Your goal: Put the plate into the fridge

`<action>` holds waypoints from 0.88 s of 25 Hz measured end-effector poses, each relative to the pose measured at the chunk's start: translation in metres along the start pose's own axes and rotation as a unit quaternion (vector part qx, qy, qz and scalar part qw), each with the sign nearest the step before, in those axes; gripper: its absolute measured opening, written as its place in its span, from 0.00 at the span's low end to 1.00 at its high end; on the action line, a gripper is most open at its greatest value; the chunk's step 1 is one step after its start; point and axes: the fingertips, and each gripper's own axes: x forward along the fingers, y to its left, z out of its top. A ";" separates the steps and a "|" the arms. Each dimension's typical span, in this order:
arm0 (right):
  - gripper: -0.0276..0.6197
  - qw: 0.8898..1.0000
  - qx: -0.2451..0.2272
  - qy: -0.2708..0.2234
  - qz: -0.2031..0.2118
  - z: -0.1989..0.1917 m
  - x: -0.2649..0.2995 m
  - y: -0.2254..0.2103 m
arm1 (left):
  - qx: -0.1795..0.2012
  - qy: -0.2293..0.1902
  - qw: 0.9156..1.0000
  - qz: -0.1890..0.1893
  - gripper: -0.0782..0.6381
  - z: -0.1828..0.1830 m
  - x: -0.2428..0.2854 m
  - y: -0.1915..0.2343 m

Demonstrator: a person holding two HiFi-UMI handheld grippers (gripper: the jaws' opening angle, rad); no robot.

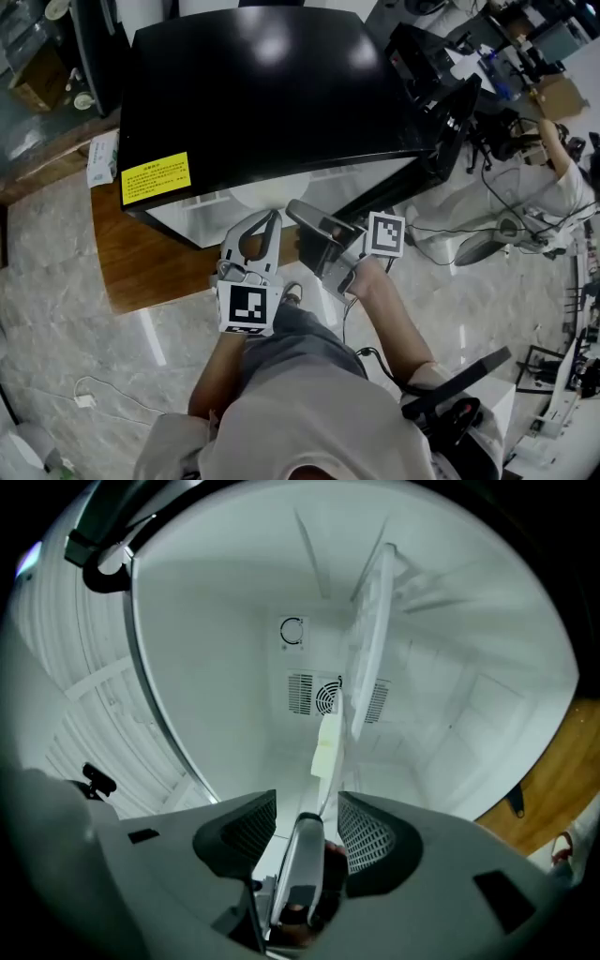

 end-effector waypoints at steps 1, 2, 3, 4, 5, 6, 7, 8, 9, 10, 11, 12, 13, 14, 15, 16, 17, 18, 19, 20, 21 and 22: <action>0.34 1.000 -0.014 0.000 0.004 -0.002 -0.004 0.002 | 0.001 0.001 1.000 0.005 0.14 -0.001 0.002 0.001; 0.34 0.999 -0.038 -0.003 0.000 -0.003 -0.009 0.003 | 0.001 0.001 1.000 0.008 0.14 -0.001 0.004 0.000; 0.33 0.997 -0.073 -0.009 -0.013 -0.003 -0.015 0.002 | 0.001 0.002 1.000 0.012 0.14 -0.002 0.007 0.000; 0.27 0.992 -0.122 -0.018 -0.037 -0.002 -0.021 -0.001 | 0.001 0.003 1.000 0.015 0.14 -0.002 0.009 0.001; 0.18 0.980 -0.185 -0.028 -0.069 0.001 -0.026 -0.004 | 0.001 0.004 1.000 0.019 0.14 -0.003 0.010 0.002; 0.12 0.958 -0.262 -0.035 -0.108 0.005 -0.030 -0.007 | 0.000 0.005 1.000 0.024 0.14 -0.003 0.011 0.004; 0.11 0.925 -0.349 -0.038 -0.148 0.009 -0.032 -0.007 | 0.000 0.007 1.000 0.029 0.14 -0.003 0.011 0.006; 0.10 0.881 -0.435 -0.035 -0.186 0.011 -0.031 -0.005 | 0.001 0.008 0.999 0.035 0.14 -0.002 0.011 0.008; 0.09 0.834 -0.508 -0.026 -0.214 0.011 -0.028 -0.002 | 0.005 0.010 0.999 0.041 0.14 -0.002 0.011 0.009; 0.09 0.793 -0.563 -0.016 -0.232 0.011 -0.024 0.000 | 0.010 0.012 0.999 0.047 0.14 -0.002 0.012 0.009; 0.09 0.762 -0.600 -0.005 -0.242 0.010 -0.019 0.001 | 0.013 0.013 0.999 0.050 0.14 -0.003 0.014 0.009; 0.09 0.742 -0.623 0.003 -0.247 0.008 -0.014 -0.001 | 0.014 0.014 0.999 0.051 0.14 -0.004 0.015 0.008; 0.09 0.729 -0.638 0.008 -0.248 0.007 -0.009 -0.002 | 0.016 0.016 0.998 0.052 0.14 -0.004 0.016 0.009; 0.09 0.722 -0.646 0.011 -0.248 0.006 -0.003 -0.003 | 0.018 0.019 0.998 0.054 0.14 -0.004 0.015 0.011; 0.09 0.719 -0.650 0.013 -0.247 0.005 0.003 -0.003 | 0.021 0.021 0.998 0.056 0.14 -0.004 0.014 0.014; 0.09 0.718 -0.650 0.012 -0.248 0.005 0.007 -0.004 | 0.022 0.022 0.998 0.058 0.14 -0.003 0.013 0.016; 0.09 0.719 -0.649 0.010 -0.249 0.007 0.009 -0.004 | 0.022 0.022 0.998 0.060 0.14 -0.002 0.013 0.018; 0.09 0.719 -0.648 0.008 -0.251 0.011 0.009 -0.005 | 0.019 0.022 0.998 0.060 0.14 -0.002 0.015 0.018; 0.09 0.716 -0.650 0.007 -0.255 0.015 0.009 -0.005 | 0.014 0.024 0.998 0.060 0.14 -0.003 0.018 0.017; 0.09 0.709 -0.656 0.007 -0.259 0.019 0.009 -0.006 | 0.004 0.025 0.998 0.059 0.14 -0.005 0.022 0.017; 0.09 0.697 -0.666 0.010 -0.264 0.023 0.010 -0.008 | -0.010 0.026 0.998 0.058 0.14 -0.007 0.026 0.018; 0.09 0.687 -0.675 0.012 -0.268 0.027 0.012 -0.009 | -0.024 0.026 0.998 0.059 0.14 -0.009 0.029 0.020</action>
